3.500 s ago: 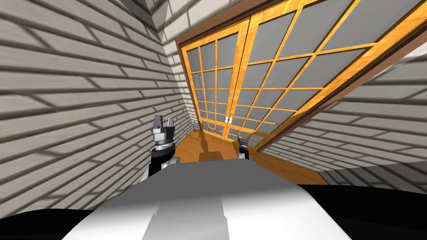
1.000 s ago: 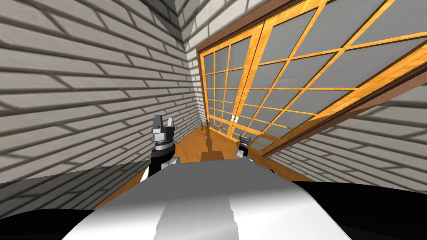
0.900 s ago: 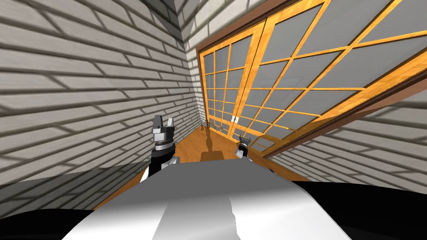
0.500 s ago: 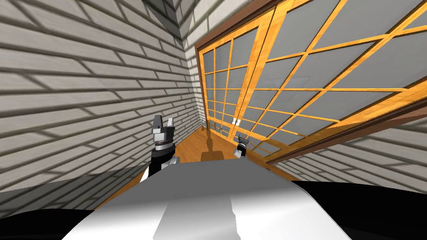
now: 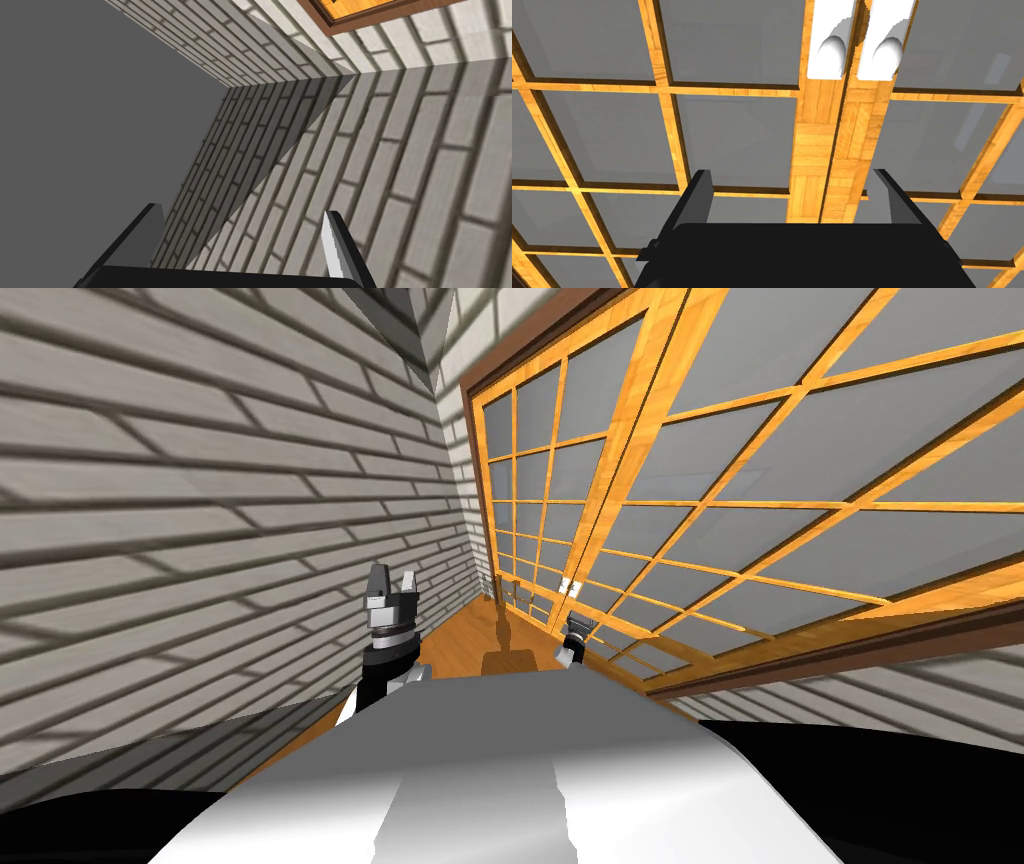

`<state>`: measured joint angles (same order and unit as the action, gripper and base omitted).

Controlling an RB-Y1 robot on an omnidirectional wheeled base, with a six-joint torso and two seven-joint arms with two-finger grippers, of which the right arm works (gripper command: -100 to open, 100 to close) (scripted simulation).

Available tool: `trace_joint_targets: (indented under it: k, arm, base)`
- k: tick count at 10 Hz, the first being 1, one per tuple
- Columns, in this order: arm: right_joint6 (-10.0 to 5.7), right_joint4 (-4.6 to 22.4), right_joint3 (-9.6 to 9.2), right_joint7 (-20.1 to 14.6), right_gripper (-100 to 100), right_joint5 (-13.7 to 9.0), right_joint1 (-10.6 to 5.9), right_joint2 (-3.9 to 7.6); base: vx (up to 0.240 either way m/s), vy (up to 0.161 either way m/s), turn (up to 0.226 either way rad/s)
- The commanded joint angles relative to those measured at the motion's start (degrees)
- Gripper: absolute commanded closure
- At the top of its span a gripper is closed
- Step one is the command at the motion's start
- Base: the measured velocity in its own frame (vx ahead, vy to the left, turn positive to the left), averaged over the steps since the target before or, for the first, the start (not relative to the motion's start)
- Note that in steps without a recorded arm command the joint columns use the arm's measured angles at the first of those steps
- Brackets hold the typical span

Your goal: Push the door open

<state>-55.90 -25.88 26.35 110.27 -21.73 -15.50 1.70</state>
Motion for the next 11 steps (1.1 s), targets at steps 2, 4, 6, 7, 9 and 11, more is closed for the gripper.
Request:
trace_joint_targets:
  k: [2,4,6,7,9,11]
  arm:
    - [0.17,-1.2,0.12,0.4,-100,-0.1,0.66,-1.26]
    - [0.01,-1.1,0.34,0.8,-100,-0.2,0.5,-2.56]
    - [-0.09,-1.0,0.47,1.0,-100,-0.3,0.41,-3.54]
    - [-0.12,-1.0,0.52,1.1,-100,-0.4,0.37,-3.96]
    - [0.52,-2.3,0.5,1.2,-100,-0.3,0.97,-4.26]
    - [0.67,-2.5,0.59,1.1,-100,-0.2,1.08,-3.88]
  base:
    - [0.138,-0.058,0.008]
    - [0.173,-0.047,0.004]
    - [0.181,-0.068,-0.002]
    - [0.181,-0.077,-0.007]
    - [0.129,-0.054,0.0]
    - [-0.145,-0.026,0.031]
